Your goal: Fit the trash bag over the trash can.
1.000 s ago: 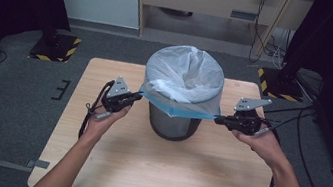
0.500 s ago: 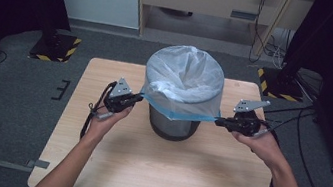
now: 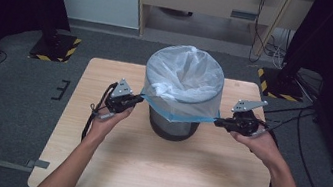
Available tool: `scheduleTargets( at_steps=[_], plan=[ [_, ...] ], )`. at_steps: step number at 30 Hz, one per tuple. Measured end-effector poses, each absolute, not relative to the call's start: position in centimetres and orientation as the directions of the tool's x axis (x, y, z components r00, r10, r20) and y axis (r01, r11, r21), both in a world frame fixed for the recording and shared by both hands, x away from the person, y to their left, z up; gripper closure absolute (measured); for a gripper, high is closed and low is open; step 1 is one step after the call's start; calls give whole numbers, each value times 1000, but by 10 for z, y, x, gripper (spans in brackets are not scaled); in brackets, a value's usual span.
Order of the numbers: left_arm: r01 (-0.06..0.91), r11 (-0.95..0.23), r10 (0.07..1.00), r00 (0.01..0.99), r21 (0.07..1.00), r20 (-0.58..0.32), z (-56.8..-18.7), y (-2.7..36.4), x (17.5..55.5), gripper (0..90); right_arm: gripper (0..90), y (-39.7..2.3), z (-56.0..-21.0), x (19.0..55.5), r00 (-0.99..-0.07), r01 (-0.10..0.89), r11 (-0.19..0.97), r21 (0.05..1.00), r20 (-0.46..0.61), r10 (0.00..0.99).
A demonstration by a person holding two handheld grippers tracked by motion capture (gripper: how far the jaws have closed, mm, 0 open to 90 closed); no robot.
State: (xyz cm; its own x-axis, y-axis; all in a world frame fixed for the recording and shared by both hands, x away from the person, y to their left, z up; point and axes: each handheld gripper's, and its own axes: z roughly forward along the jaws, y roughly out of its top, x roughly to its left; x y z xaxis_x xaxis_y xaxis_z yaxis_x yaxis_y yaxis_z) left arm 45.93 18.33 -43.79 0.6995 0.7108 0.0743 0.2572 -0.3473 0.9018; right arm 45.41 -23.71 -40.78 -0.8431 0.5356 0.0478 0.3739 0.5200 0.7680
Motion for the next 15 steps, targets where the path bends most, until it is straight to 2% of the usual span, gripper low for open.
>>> scheduleTargets(
  at_steps=[15],
  plan=[
    [278, -354, 718, 693, 893, 69, -443, 185, 463, 900, 900, -232, -415, 458, -843, 381, 538, 752, 45, 535]
  ],
)
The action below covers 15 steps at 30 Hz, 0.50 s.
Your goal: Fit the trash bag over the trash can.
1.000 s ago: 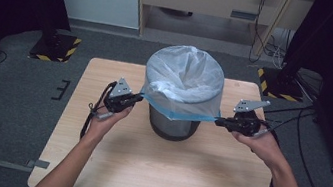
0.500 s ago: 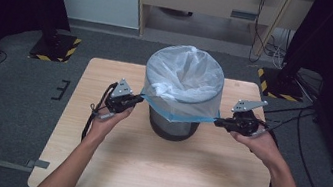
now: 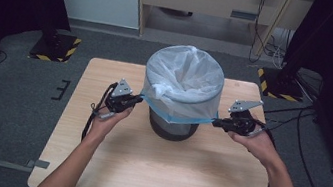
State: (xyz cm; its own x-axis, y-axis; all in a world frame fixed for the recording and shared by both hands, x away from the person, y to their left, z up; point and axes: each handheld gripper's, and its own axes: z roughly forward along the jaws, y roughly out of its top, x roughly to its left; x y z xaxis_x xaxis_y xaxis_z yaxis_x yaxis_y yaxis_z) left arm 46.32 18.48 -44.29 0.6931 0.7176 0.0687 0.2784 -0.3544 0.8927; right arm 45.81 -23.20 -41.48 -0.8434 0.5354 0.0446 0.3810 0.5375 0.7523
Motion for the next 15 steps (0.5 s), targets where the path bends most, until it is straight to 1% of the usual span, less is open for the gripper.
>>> scheduleTargets(
  at_steps=[8, 10, 11, 12, 13, 14, 15],
  plan=[
    [293, -354, 722, 690, 888, 60, -447, 185, 466, 899, 900, -230, -419, 459, -843, 388, 541, 746, 49, 536],
    [274, -356, 710, 701, 894, 68, -447, 186, 462, 886, 900, -230, -419, 458, -843, 389, 539, 747, 53, 536],
    [272, -359, 705, 706, 893, 68, -447, 186, 461, 833, 897, -231, -418, 457, -841, 393, 533, 750, 58, 538],
    [272, -359, 705, 706, 893, 68, -447, 186, 461, 743, 897, -231, -418, 457, -841, 393, 533, 750, 58, 538],
    [268, -356, 716, 694, 895, 77, -446, 188, 458, 659, 776, -235, -415, 453, -830, 402, 512, 759, 66, 554],
    [268, -356, 716, 694, 895, 77, -446, 188, 458, 588, 776, -235, -415, 453, -830, 402, 512, 759, 66, 554],
    [264, -343, 718, 692, 902, 70, -446, 190, 457, 588, 725, -237, -413, 451, -825, 406, 501, 764, 71, 560]
  ],
)
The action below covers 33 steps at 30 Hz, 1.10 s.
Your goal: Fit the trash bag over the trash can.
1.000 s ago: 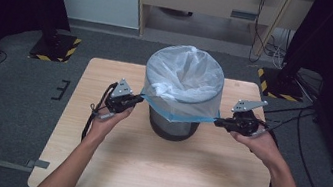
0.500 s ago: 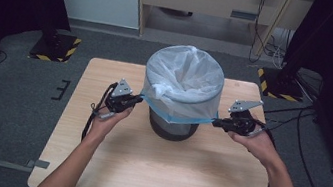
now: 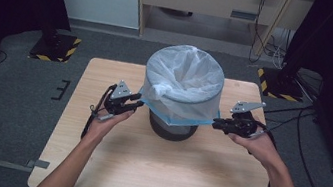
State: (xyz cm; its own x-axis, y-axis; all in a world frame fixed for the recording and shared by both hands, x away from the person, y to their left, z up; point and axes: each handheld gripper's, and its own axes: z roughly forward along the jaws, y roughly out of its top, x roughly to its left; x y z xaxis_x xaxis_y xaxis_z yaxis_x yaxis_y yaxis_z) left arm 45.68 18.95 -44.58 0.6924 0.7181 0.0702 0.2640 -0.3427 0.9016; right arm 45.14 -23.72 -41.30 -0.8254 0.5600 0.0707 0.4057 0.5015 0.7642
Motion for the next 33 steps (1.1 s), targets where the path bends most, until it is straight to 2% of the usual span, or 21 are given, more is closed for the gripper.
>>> scheduleTargets(
  at_steps=[3, 4, 5, 6, 10, 13, 14, 15, 18, 22, 26, 31, 33],
  plan=[
    [249, -337, 714, 696, 908, 74, -442, 193, 451, 413, 557, -243, -407, 443, -816, 406, 472, 783, 78, 573],
    [244, -334, 714, 696, 910, 75, -440, 193, 449, 306, 496, -243, -403, 436, -812, 386, 465, 797, 54, 581],
    [240, -331, 712, 699, 913, 74, -439, 193, 447, 306, 431, -243, -403, 436, -812, 386, 465, 797, 54, 581],
    [230, -320, 707, 704, 919, 69, -436, 194, 443, 249, 378, -243, -399, 431, -808, 379, 466, 799, 41, 588],
    [228, -306, 711, 701, 924, 62, -431, 198, 435, 184, 354, -246, -389, 423, -804, 371, 437, 820, 47, 593],
    [228, -290, 711, 702, 929, 50, -428, 201, 430, 173, 355, -249, -380, 419, -800, 364, 421, 831, 47, 598],
    [235, -279, 711, 702, 931, 36, -427, 203, 426, 174, 400, -252, -367, 417, -794, 359, 397, 845, 54, 605],
    [235, -279, 711, 702, 931, 36, -427, 203, 426, 174, 400, -252, -367, 417, -794, 359, 397, 845, 54, 605],
    [245, -281, 707, 707, 928, 27, -427, 203, 424, 180, 511, -254, -342, 417, -786, 349, 354, 867, 65, 615],
    [252, -277, 705, 709, 927, 18, -429, 199, 423, 184, 645, -238, -301, 432, -762, 358, 362, 861, 45, 645],
    [255, -274, 702, 712, 927, 11, -430, 195, 422, 191, 692, -210, -277, 451, -771, 355, 384, 852, 35, 636],
    [260, -292, 696, 718, 921, 18, -432, 192, 418, 195, 693, -179, -262, 469, -802, 335, 412, 848, 27, 597],
    [260, -292, 696, 718, 920, 18, -433, 191, 417, 196, 708, -154, -256, 484, -815, 334, 429, 839, 28, 579]
  ],
)
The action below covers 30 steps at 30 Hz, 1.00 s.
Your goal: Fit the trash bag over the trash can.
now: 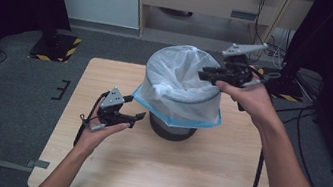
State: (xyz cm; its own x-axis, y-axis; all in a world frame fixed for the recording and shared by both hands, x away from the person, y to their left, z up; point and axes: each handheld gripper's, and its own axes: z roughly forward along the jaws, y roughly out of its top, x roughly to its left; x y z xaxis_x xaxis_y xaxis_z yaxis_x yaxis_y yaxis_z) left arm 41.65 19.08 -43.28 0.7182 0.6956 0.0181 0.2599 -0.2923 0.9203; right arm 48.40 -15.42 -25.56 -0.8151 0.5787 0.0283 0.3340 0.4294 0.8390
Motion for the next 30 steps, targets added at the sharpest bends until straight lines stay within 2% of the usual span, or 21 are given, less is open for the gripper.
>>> scheduleTargets(
  at_steps=[6, 12, 22, 30],
  plan=[
    [273, -296, 690, 724, 915, 7, -440, 189, 414, 196, 709, -114, -253, 508, -829, 341, 462, 819, 31, 558],
    [275, -301, 685, 729, 913, 6, -444, 187, 409, 197, 713, -82, -267, 536, -825, 373, 520, 769, 18, 565],
    [296, -293, 691, 723, 909, -12, -452, 191, 406, 197, 698, -63, -294, 557, -824, 425, 569, 704, 40, 565],
    [306, -299, 697, 717, 904, -12, -457, 195, 407, 196, 629, -50, -309, 567, -824, 452, 612, 649, 41, 566]
  ],
)
